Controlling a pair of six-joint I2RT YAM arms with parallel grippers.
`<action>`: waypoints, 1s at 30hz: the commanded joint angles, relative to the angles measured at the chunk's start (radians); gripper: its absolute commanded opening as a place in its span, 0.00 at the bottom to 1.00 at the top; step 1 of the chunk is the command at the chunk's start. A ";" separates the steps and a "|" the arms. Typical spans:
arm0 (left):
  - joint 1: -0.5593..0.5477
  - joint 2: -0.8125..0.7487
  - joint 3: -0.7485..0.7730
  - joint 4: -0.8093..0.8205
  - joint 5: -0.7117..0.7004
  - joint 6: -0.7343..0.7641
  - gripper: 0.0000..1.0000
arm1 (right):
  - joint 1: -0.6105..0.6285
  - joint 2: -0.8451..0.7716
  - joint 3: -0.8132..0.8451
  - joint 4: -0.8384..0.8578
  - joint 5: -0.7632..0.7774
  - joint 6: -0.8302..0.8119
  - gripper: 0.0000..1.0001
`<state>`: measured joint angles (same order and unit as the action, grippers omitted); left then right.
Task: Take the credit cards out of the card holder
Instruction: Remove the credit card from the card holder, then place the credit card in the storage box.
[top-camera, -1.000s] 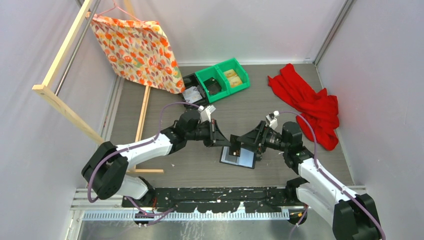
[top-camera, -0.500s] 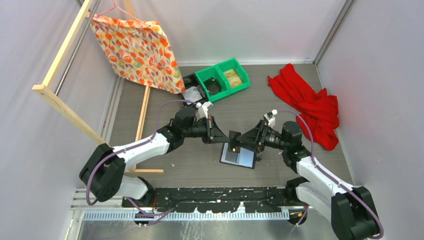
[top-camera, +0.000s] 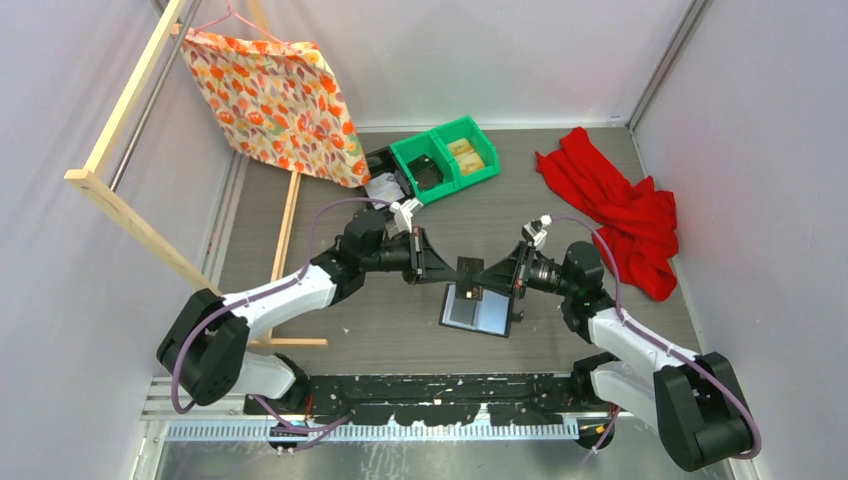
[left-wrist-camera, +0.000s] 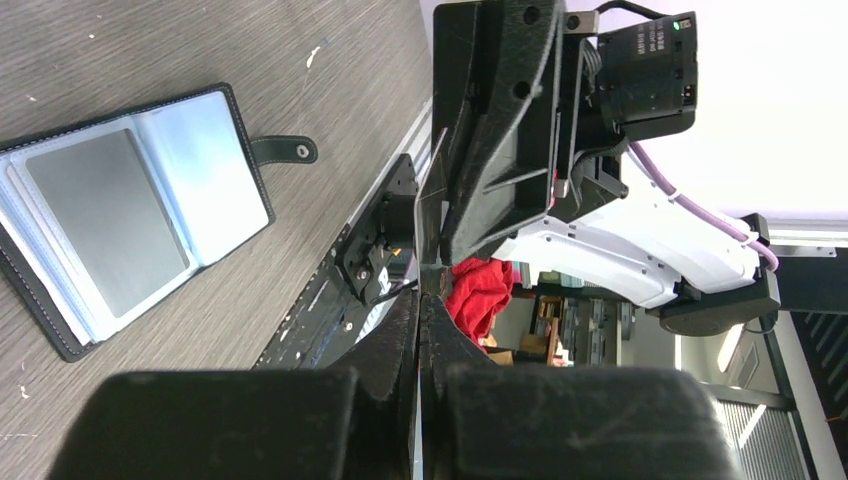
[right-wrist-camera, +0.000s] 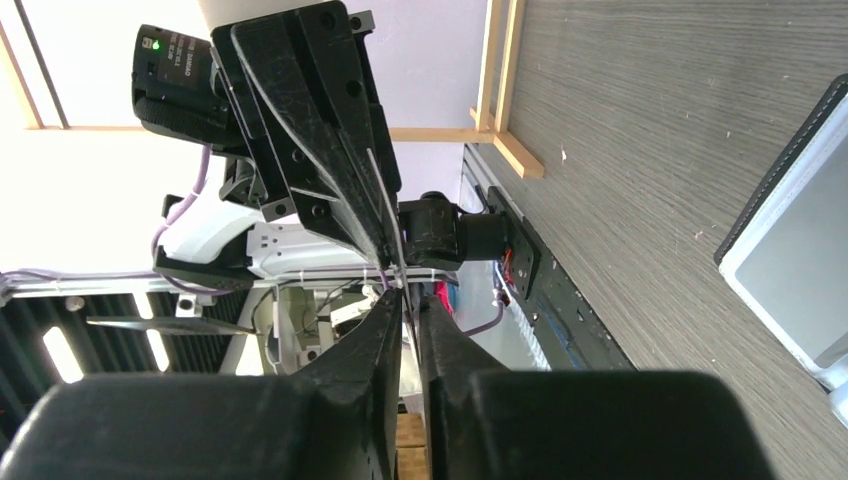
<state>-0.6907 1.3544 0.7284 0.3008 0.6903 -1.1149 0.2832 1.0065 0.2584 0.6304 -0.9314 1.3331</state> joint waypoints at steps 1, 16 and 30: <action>0.011 -0.041 -0.011 0.047 0.032 -0.006 0.00 | -0.005 0.029 -0.002 0.106 -0.033 0.028 0.11; 0.132 -0.318 0.324 -0.890 -0.377 0.376 0.43 | 0.004 -0.006 0.239 -0.478 0.378 -0.190 0.01; 0.132 -0.578 0.306 -1.056 -0.609 0.326 0.42 | 0.219 0.673 0.992 -0.595 1.155 -0.093 0.01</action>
<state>-0.5587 0.8001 1.0500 -0.6933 0.1421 -0.7826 0.4782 1.5208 1.0439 0.0639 -0.0143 1.2110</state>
